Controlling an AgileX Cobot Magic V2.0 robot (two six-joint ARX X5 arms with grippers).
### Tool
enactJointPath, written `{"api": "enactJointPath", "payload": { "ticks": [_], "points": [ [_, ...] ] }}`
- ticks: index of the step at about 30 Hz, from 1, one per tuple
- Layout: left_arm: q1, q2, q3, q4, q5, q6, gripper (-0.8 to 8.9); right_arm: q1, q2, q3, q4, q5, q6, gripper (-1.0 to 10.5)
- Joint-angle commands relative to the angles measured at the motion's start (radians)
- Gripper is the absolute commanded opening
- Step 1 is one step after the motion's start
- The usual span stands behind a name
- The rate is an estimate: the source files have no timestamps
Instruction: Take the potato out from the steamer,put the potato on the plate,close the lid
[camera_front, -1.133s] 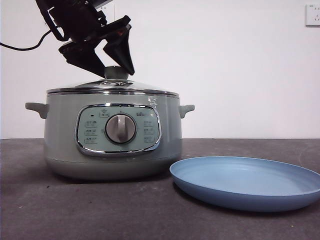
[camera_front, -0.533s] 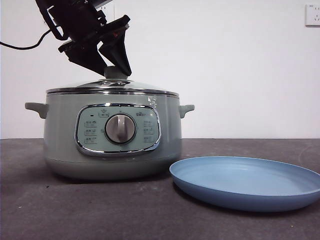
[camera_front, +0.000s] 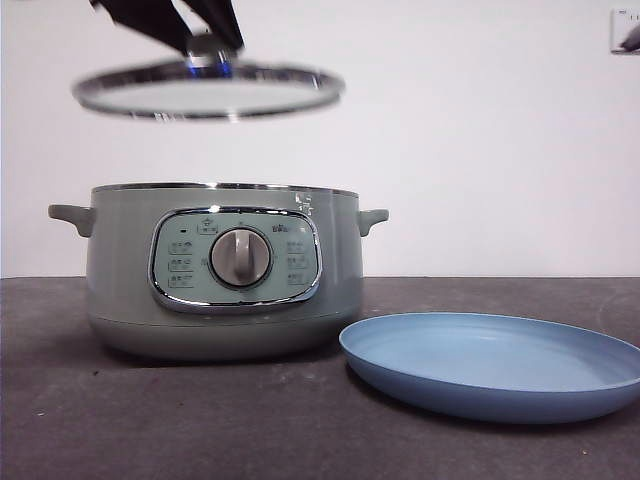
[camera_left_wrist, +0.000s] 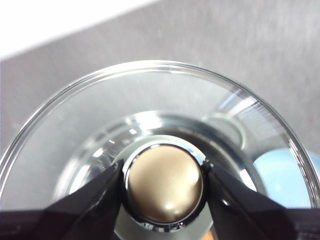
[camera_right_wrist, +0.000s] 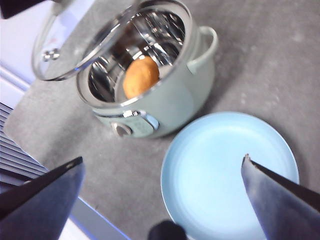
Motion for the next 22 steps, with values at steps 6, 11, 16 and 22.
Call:
{"api": "enactJointPath", "payload": {
  "ticks": [6, 11, 16, 22],
  "points": [
    [0.093, -0.288, 0.018, -0.175, -0.034, 0.0, -0.08, 0.202, 0.202, 0.108, 0.159, 0.032, 0.077, 5.6],
    [0.114, -0.418, 0.018, -0.282, -0.073, 0.0, -0.08, 0.308, 0.374, 0.247, 0.16, 0.085, 0.075, 5.6],
    [0.114, -0.524, 0.018, -0.371, -0.097, -0.01, -0.08, 0.403, 0.546, 0.393, 0.159, 0.166, 0.064, 5.6],
    [0.114, -0.62, 0.018, -0.45, -0.121, -0.035, -0.09, 0.496, 0.749, 0.568, 0.158, 0.269, 0.049, 5.6]
  ]
}}
